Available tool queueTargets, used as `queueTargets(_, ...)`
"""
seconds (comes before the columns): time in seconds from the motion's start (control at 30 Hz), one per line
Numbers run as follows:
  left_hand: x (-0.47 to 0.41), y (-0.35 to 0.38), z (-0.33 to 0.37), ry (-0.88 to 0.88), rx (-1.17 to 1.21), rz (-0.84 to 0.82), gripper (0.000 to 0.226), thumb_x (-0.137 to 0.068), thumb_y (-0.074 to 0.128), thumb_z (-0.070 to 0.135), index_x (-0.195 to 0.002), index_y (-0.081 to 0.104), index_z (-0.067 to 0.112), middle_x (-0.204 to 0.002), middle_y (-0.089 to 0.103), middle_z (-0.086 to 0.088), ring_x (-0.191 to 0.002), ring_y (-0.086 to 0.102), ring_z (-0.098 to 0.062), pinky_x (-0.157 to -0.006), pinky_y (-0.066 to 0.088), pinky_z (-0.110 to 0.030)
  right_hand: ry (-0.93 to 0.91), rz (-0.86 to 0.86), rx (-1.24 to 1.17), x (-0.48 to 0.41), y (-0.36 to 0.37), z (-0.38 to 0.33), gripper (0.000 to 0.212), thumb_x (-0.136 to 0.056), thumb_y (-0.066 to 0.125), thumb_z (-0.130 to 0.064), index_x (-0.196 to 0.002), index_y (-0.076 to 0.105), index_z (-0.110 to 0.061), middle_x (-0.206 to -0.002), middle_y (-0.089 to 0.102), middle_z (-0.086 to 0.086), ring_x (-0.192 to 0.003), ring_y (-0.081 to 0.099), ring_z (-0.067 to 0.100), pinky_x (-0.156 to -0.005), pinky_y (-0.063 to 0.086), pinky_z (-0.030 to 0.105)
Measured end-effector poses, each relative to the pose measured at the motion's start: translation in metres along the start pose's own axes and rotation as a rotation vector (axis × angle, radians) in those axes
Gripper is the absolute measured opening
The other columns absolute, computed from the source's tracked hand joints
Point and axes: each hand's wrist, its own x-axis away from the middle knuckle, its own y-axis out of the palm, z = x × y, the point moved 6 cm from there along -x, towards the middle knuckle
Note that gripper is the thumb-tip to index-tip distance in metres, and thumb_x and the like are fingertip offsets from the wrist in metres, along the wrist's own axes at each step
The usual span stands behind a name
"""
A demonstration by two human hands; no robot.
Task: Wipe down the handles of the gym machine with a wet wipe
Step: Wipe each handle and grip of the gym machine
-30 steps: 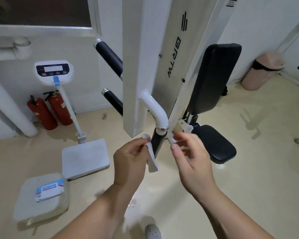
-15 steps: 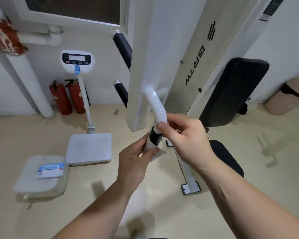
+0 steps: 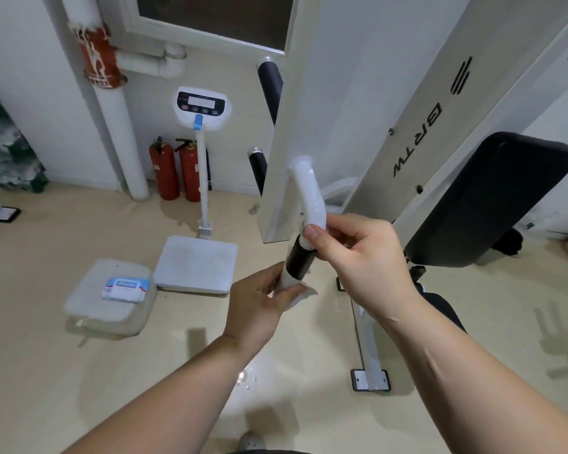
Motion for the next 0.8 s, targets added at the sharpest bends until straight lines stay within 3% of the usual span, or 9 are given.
queueTargets(0.1,-0.001,0.003,0.001,-0.011,-0.041,0.051,0.009,-0.079,0.081,0.017,-0.083,0.080,0.026,-0.076,0.075,0.002,-0.073,0.061,-0.008,-0.067,0.045,-0.016,-0.009,0.006,-0.014,-0.002,-0.002,0.002,0.036,-0.086,0.069,-0.040,-0.082,0.073,-0.004,-0.073,0.056,0.029,-0.068,0.051,0.041,-0.064,0.050,0.050)
queueTargets(0.27,-0.012,0.010,0.034,0.167,-0.069,0.093,0.013,-0.082,0.077,0.030,-0.093,0.075,0.024,-0.061,0.059,0.004,-0.059,0.053,-0.023,-0.056,0.044,-0.035,-0.012,-0.033,0.000,-0.004,-0.005,0.003,0.029,-0.092,0.072,-0.028,-0.077,0.069,-0.002,-0.067,0.057,0.020,-0.062,0.051,0.026,-0.061,0.042,0.036)
queueTargets(0.37,-0.010,0.004,0.010,0.107,-0.073,0.050,0.008,-0.079,0.078,0.029,-0.085,0.076,0.032,-0.068,0.069,0.009,-0.065,0.061,-0.015,-0.064,0.046,-0.029,-0.022,-0.044,0.003,-0.007,-0.002,0.004,0.040,-0.088,0.069,-0.037,-0.078,0.067,0.001,-0.072,0.054,0.027,-0.069,0.053,0.038,-0.066,0.052,0.052)
queueTargets(0.43,-0.007,0.001,-0.016,0.018,-0.116,0.032,0.023,-0.074,0.079,0.042,-0.094,0.079,0.031,-0.081,0.076,0.006,-0.081,0.068,-0.020,-0.075,0.052,-0.031,-0.028,-0.043,-0.006,-0.010,0.000,0.006,0.040,-0.088,0.069,-0.040,-0.081,0.069,0.000,-0.076,0.055,0.030,-0.073,0.053,0.042,-0.070,0.053,0.059)
queueTargets(0.5,-0.006,-0.001,-0.030,-0.035,-0.141,0.025,0.037,-0.069,0.078,0.053,-0.098,0.079,0.030,-0.086,0.077,0.001,-0.092,0.069,-0.029,-0.080,0.054,-0.033,-0.027,-0.044,-0.025,-0.013,0.000,0.008,0.036,-0.088,0.070,-0.039,-0.084,0.073,-0.004,-0.076,0.057,0.029,-0.075,0.053,0.043,-0.071,0.053,0.058)
queueTargets(0.6,-0.011,0.001,-0.019,-0.016,-0.179,0.035,0.025,-0.072,0.081,0.046,-0.092,0.077,0.031,-0.085,0.076,0.000,-0.089,0.068,-0.026,-0.083,0.056,-0.040,-0.022,-0.036,-0.037,-0.013,-0.001,0.011,0.031,-0.088,0.071,-0.039,-0.086,0.076,-0.008,-0.074,0.061,0.022,-0.075,0.055,0.040,-0.072,0.053,0.057)
queueTargets(0.7,-0.014,0.005,0.022,0.141,-0.156,0.067,0.008,-0.079,0.076,0.034,-0.086,0.074,0.030,-0.065,0.065,0.008,-0.067,0.059,-0.017,-0.065,0.049,-0.035,-0.021,-0.037,-0.048,-0.012,-0.003,0.012,0.018,-0.092,0.074,-0.028,-0.082,0.077,-0.013,-0.063,0.060,-0.003,-0.067,0.056,0.024,-0.065,0.049,0.043)
queueTargets(0.77,-0.015,0.007,0.039,0.192,-0.113,0.055,0.011,-0.084,0.074,0.021,-0.092,0.076,0.029,-0.060,0.063,0.015,-0.061,0.057,-0.010,-0.062,0.045,-0.028,-0.011,-0.062,-0.048,-0.012,-0.002,0.013,0.018,-0.094,0.073,-0.021,-0.079,0.075,-0.012,-0.059,0.057,-0.012,-0.062,0.055,0.012,-0.061,0.041,0.028)
queueTargets(0.8,-0.015,0.007,0.040,0.194,-0.092,0.044,0.016,-0.086,0.074,0.014,-0.093,0.077,0.028,-0.060,0.064,0.016,-0.060,0.057,-0.007,-0.062,0.043,-0.024,-0.011,-0.069,-0.047,-0.012,-0.002,0.013,0.018,-0.094,0.073,-0.020,-0.078,0.074,-0.011,-0.059,0.057,-0.013,-0.062,0.055,0.011,-0.060,0.040,0.028)
